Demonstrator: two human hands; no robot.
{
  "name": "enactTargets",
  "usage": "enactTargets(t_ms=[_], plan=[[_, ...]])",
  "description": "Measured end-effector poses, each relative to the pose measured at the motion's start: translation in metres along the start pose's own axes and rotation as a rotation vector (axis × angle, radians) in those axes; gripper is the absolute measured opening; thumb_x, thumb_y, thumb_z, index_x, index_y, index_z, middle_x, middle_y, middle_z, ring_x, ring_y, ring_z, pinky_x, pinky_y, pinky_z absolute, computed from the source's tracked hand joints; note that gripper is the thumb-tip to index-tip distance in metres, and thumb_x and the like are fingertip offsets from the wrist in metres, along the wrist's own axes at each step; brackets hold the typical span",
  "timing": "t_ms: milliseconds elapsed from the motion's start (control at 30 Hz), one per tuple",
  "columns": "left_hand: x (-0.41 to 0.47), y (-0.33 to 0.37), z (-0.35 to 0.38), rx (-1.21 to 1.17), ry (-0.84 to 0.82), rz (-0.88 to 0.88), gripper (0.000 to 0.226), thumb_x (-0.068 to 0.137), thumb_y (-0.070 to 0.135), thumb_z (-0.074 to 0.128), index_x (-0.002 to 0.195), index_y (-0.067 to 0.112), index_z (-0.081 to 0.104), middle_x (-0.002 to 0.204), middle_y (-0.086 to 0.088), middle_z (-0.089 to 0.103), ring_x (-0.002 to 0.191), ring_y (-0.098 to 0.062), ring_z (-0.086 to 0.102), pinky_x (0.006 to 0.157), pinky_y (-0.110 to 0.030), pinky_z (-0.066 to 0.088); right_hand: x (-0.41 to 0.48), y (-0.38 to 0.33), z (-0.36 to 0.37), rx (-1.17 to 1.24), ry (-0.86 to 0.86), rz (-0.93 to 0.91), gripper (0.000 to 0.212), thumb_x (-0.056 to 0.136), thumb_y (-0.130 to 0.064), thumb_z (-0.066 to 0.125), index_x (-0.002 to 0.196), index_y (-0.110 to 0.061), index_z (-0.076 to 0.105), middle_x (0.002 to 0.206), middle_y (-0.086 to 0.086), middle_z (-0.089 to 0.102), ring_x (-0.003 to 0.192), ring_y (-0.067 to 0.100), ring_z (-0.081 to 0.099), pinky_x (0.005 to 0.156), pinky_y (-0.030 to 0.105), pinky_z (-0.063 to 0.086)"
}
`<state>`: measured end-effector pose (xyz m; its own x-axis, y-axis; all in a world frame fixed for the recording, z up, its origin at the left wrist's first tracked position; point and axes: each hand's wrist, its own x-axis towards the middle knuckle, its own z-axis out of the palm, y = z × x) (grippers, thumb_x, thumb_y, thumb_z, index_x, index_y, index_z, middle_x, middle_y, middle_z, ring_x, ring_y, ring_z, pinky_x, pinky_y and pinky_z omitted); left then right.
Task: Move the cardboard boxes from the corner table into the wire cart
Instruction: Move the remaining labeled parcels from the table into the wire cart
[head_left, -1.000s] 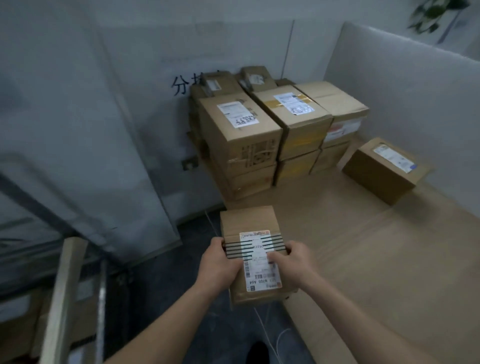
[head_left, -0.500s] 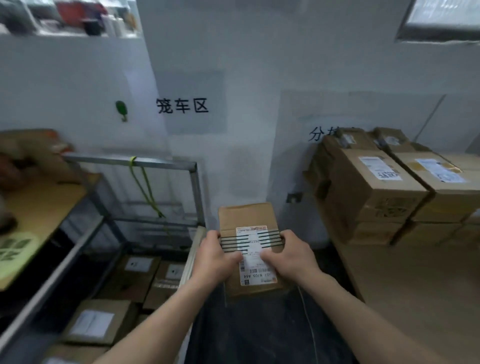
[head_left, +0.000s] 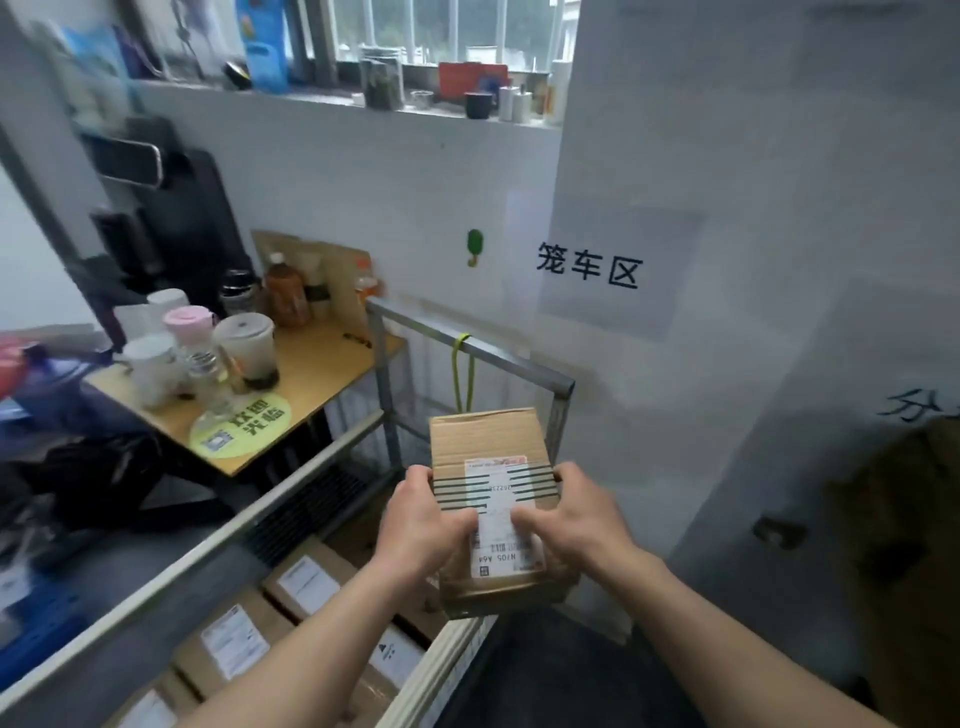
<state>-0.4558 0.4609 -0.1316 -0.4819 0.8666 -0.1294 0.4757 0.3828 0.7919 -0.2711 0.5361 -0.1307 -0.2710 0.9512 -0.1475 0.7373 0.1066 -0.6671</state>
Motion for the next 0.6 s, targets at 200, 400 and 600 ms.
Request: enactTargets(t_ms=[200,400,600], plan=[[0.01,-0.006,-0.014,-0.033,0.13,-0.112,0.053,0.073,0.031,0.083,0.114,0.026,0.049,0.106,0.008,0.064,0.095,-0.011,0.064,0.085,-0.038,0.059,0.047,-0.023,0.013,-0.057,-0.095,-0.148,0.047,0.07,-0.059,0.079,0.1,-0.039,0.049,0.089,-0.023,0.061,0.082,-0.003,0.06,0.069,0.025,0.051],[0.013,-0.019,-0.029,-0.096,0.221,-0.198,0.054,0.076,0.024,0.082,0.119,0.022,0.051,0.112,0.004,0.065,0.101,-0.014,0.065,0.09,-0.039,0.057,0.073,-0.046,0.034,-0.087,-0.195,-0.249,0.048,0.071,-0.055,0.079,0.106,-0.037,0.051,0.096,-0.018,0.065,0.089,0.005,0.064,0.074,0.029,0.053],[0.032,-0.046,-0.046,-0.128,0.295,-0.276,0.054,0.075,0.024,0.082,0.118,0.024,0.05,0.113,0.004,0.065,0.1,-0.014,0.065,0.088,-0.038,0.058,0.101,-0.08,0.067,-0.145,-0.247,-0.305,0.04,0.077,-0.049,0.077,0.106,-0.034,0.054,0.096,-0.017,0.063,0.084,0.001,0.059,0.068,0.025,0.047]])
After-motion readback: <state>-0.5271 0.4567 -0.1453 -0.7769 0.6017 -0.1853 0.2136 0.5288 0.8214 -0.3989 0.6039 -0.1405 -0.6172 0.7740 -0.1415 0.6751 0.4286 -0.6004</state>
